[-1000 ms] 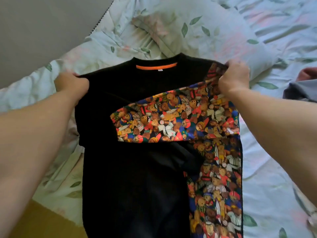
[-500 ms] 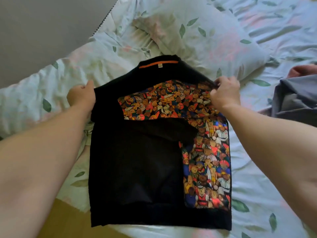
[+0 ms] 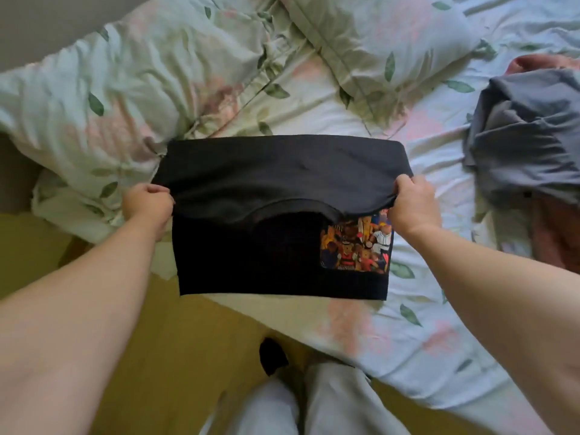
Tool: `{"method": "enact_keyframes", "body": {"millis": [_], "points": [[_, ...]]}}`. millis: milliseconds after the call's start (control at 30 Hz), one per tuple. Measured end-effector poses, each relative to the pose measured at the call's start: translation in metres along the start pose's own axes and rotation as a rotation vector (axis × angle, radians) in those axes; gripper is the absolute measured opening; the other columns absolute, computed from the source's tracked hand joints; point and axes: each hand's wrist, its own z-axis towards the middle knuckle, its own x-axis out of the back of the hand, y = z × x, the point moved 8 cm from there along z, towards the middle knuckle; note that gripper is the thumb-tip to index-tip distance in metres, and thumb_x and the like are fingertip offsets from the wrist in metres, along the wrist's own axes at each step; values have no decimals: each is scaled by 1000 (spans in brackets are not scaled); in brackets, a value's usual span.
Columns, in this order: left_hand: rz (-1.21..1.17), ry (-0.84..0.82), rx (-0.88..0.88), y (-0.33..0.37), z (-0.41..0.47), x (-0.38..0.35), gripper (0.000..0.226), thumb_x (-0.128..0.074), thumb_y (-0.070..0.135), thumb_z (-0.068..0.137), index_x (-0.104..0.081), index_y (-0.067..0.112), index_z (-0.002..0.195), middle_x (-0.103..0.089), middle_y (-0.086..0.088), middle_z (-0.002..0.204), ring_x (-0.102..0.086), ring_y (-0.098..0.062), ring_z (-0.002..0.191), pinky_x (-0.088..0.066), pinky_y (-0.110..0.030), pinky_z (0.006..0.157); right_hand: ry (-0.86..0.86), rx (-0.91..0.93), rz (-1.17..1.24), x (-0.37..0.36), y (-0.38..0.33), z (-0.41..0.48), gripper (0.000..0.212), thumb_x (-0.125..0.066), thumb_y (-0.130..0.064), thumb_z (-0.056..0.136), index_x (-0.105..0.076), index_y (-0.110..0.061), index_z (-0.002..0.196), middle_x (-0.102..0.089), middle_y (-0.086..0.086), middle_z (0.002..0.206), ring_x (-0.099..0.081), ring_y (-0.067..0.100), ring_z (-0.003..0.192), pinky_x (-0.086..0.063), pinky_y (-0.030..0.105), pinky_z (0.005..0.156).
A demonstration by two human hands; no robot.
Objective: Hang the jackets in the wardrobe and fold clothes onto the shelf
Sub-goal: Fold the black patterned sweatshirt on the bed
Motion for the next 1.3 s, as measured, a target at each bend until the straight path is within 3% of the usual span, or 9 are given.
{"method": "enact_keyframes", "body": {"millis": [200, 367, 467, 633, 733, 800, 933, 1100, 1300], "points": [[323, -32, -104, -109, -36, -5, 31, -52, -6, 81, -68, 20, 83, -68, -7, 99, -63, -33, 94, -57, -47, 88, -196, 13, -156, -86, 37, -87, 17, -58, -13, 84, -42, -17, 90, -42, 8, 100, -43, 35, 100, -47, 42, 66], [402, -55, -251, -144, -29, -17, 24, -55, -9, 82, -69, 10, 88, -62, -12, 114, -61, -32, 102, -50, -35, 81, -223, -10, -235, -130, 49, -117, 22, -56, -6, 82, -39, -16, 92, -38, 8, 96, -42, 36, 100, -41, 40, 63], [470, -83, -355, -155, -34, -26, 12, -57, -2, 90, -65, 6, 94, -48, -14, 121, -53, -29, 98, -45, -35, 89, -175, -30, -246, -143, 53, -121, 28, -56, 0, 82, -35, -15, 94, -37, 11, 100, -39, 37, 101, -38, 40, 61], [668, -143, -354, -172, -40, -37, 22, -60, 3, 86, -60, 13, 105, -41, -11, 132, -50, -33, 110, -39, -34, 99, -184, 6, -306, -158, 53, -129, 27, -52, 2, 76, -40, -12, 97, -45, 14, 103, -46, 37, 101, -41, 46, 86], [954, -100, -304, -159, -50, -32, 35, -61, 14, 80, -62, 21, 114, -47, -11, 134, -43, -37, 127, -28, -45, 112, -272, -13, -421, -154, 49, -137, 23, -46, -2, 76, -40, -18, 92, -49, 4, 99, -52, 30, 102, -25, 59, 114], [991, -32, -338, -139, -64, -29, 42, -59, 17, 81, -59, 18, 122, -48, -14, 136, -39, -38, 132, -21, -49, 118, -284, -60, -392, -141, 38, -140, 19, -46, -9, 80, -45, -19, 96, -54, 5, 107, -51, 31, 108, -26, 58, 113], [917, -32, -691, -76, -100, -62, 48, -55, 28, 95, -51, 10, 139, -42, -14, 150, -34, -33, 143, -26, -50, 120, -131, 92, -244, -114, -28, -122, 36, -48, -28, 92, -54, -15, 125, -53, 10, 136, -44, 32, 130, -31, 54, 113], [902, -144, -933, -13, -108, -153, 58, -38, 36, 105, -25, 17, 158, -15, -6, 168, -10, -27, 156, -12, -52, 125, -104, 297, -51, -133, -133, -67, 60, -26, -41, 107, -18, -16, 160, -9, 6, 169, -2, 25, 156, -10, 50, 125], [1048, -110, -1108, 10, -57, -249, 62, -12, 51, 105, -2, 26, 161, 4, 1, 170, 6, -28, 156, 4, -64, 121, 9, 274, -115, -182, -164, 33, 61, -14, -44, 107, -7, -20, 162, 1, 1, 170, 7, 18, 156, 5, 50, 125]]}}
